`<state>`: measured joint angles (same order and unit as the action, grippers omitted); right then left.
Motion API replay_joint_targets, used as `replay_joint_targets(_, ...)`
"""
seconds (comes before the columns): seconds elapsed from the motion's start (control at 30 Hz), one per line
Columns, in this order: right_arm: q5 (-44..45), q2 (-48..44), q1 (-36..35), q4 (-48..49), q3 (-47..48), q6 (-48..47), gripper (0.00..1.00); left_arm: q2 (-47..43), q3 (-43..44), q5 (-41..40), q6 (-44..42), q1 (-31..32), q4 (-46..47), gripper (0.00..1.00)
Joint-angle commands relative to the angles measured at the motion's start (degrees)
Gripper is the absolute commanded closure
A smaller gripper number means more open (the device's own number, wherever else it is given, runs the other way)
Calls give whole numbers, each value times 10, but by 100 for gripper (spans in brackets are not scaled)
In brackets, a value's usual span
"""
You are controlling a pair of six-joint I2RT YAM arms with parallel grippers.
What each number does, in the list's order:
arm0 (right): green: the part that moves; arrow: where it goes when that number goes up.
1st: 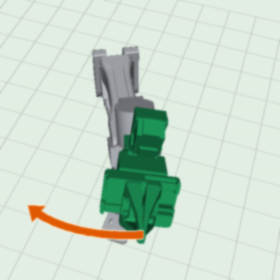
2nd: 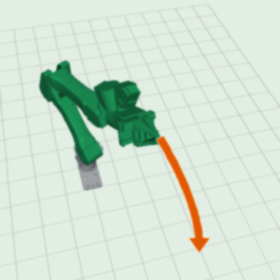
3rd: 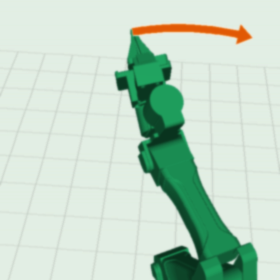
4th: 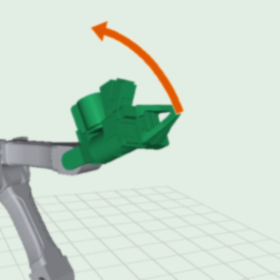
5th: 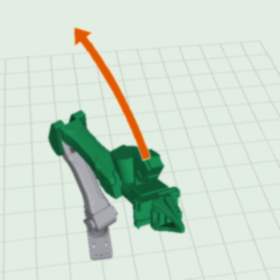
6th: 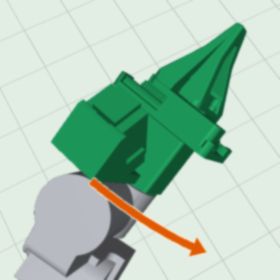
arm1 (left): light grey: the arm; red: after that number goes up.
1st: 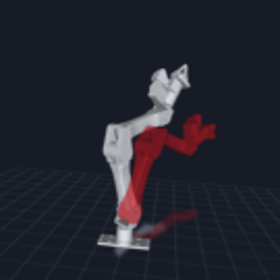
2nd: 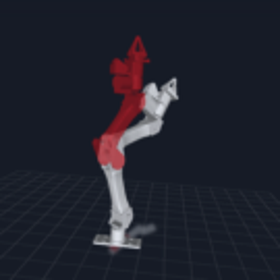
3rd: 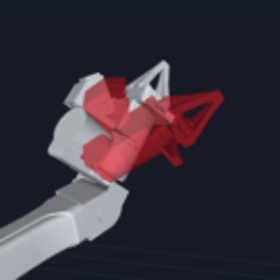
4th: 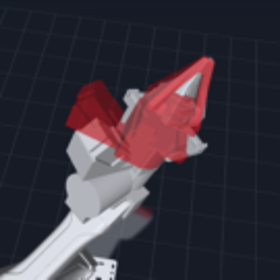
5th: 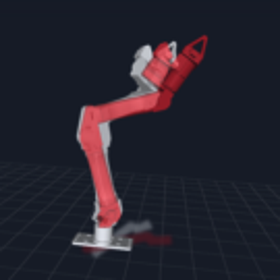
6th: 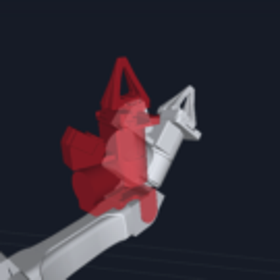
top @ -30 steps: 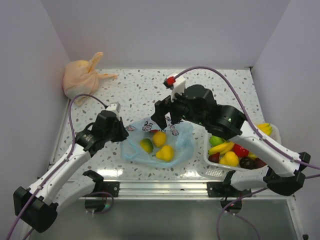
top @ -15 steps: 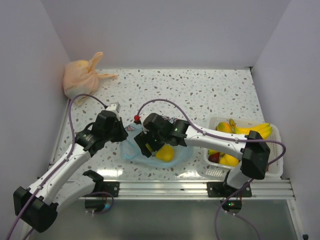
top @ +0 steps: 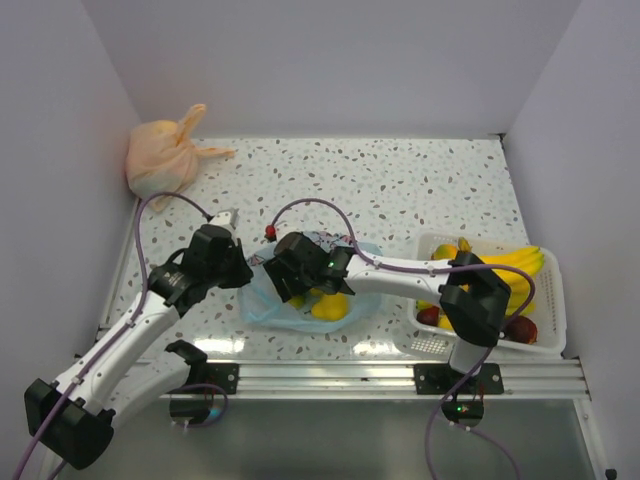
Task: Untie the knot of the plastic bag and take out the fruit
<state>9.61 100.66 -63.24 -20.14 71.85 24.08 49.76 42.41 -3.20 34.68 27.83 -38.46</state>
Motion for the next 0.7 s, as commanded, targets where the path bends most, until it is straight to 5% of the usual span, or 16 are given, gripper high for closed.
replay_joint_targets(0.0, 29, 28, 1, 71, 2, 13, 31, -9, -9, 0, -9, -1, 6, 100)
replay_joint_targets(0.27, -13, 59, 0, 106, -31, 17, 28, -11, -26, -5, -5, -1, 17, 100)
replay_joint_targets(0.37, -10, 38, 0, 106, -48, 14, 49, -6, -28, -7, -3, -1, 21, 100)
replay_joint_targets(0.4, -13, 30, 0, 100, -50, 12, 64, -5, -28, -9, -3, -1, 22, 100)
replay_joint_targets(0.5, -14, -16, 0, 83, -51, -2, 79, -5, -27, -18, -3, -1, 22, 100)
replay_joint_targets(0.67, -25, -107, 0, 39, -34, -37, 84, 3, -15, -36, -2, -1, 12, 100)
